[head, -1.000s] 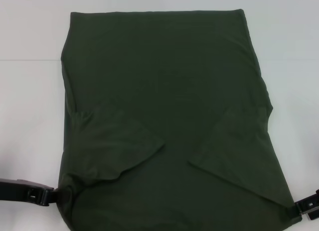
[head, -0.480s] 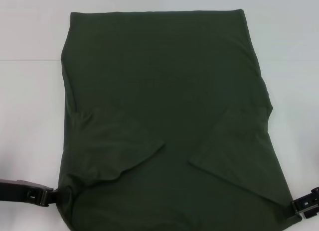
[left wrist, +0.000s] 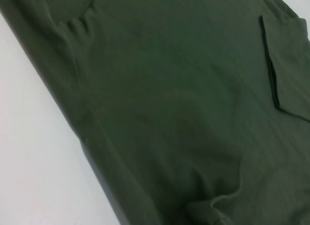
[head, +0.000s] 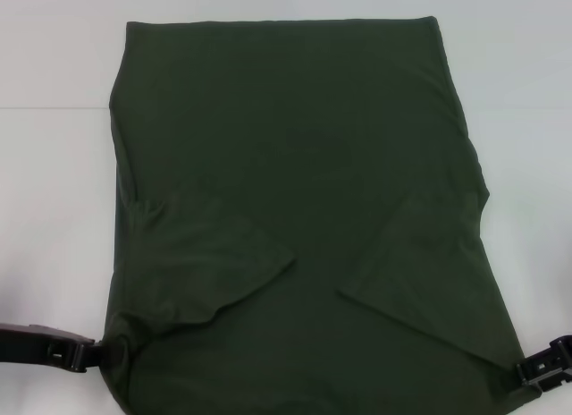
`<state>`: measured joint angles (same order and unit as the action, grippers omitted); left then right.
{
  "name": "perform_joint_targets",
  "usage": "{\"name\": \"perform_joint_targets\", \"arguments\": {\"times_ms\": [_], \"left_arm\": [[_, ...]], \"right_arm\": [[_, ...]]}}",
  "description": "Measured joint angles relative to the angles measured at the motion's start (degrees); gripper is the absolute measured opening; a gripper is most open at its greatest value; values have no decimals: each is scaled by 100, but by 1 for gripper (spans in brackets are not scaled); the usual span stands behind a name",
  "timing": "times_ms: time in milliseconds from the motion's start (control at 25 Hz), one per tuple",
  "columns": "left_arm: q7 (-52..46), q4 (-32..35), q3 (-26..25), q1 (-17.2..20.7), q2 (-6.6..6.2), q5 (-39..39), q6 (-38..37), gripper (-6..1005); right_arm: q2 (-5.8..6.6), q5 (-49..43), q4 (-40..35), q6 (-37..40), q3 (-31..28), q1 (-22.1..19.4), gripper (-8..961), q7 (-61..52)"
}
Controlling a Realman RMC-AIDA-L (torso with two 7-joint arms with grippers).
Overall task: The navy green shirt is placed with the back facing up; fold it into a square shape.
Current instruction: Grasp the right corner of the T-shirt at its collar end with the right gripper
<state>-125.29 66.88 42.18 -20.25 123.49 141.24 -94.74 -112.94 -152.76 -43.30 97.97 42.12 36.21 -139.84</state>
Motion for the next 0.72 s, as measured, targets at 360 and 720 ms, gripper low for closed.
{"name": "perform_joint_targets", "arguments": {"times_ms": [360, 720], "left_arm": [[58, -11, 0, 35, 15, -1, 0, 6], [71, -26, 0, 33, 26, 12, 0, 7]], "right_arm": [[-18, 0, 6, -7, 26, -13, 832, -4], [-35, 0, 6, -7, 24, -19, 833, 0]]}}
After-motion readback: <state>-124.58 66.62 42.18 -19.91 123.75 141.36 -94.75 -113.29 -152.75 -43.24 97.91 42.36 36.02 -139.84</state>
